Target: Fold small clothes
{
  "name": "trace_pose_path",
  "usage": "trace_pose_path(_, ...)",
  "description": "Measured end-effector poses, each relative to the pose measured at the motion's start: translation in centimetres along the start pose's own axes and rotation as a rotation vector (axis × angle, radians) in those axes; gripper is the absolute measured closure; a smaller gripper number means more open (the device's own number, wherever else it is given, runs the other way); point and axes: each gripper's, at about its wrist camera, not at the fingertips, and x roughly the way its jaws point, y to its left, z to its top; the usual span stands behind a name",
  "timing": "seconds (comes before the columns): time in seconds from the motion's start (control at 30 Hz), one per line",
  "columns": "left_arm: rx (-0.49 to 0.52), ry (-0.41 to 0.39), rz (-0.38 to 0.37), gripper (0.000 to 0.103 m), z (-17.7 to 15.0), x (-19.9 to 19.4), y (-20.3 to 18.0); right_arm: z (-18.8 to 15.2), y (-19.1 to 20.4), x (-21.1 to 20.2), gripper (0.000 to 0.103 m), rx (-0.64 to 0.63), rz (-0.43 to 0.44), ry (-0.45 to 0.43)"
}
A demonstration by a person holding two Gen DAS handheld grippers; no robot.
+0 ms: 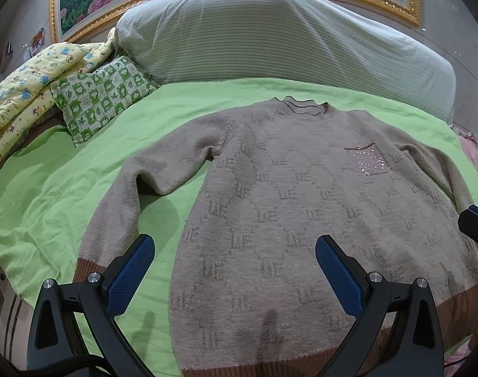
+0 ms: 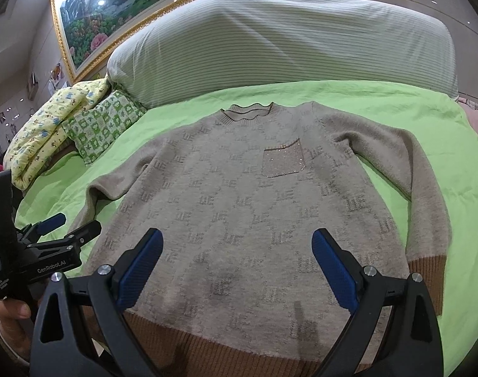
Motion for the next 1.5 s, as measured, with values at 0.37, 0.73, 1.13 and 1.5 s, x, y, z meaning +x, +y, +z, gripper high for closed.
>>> trace_pose_path(0.37,0.004,0.002,0.003,0.0,0.1,0.2,0.1,0.2,0.0,0.1,0.007,0.005,0.007,0.005)
trace_pose_path(0.73,0.006,0.008,-0.007,0.0,0.1,0.5,-0.3,0.3,0.0,0.2,0.007,0.018,0.006,0.005)
trace_pose_path(1.13,0.02,0.025,-0.011,0.0,0.3,1.3,-0.9,0.4,-0.8,1.2,0.007,0.047,0.019,0.024)
trace_pose_path(1.5,0.026,0.073,-0.035,0.0,1.8,3.3,-1.4,1.4,-5.3,0.6,0.007,0.131,-0.046,0.014)
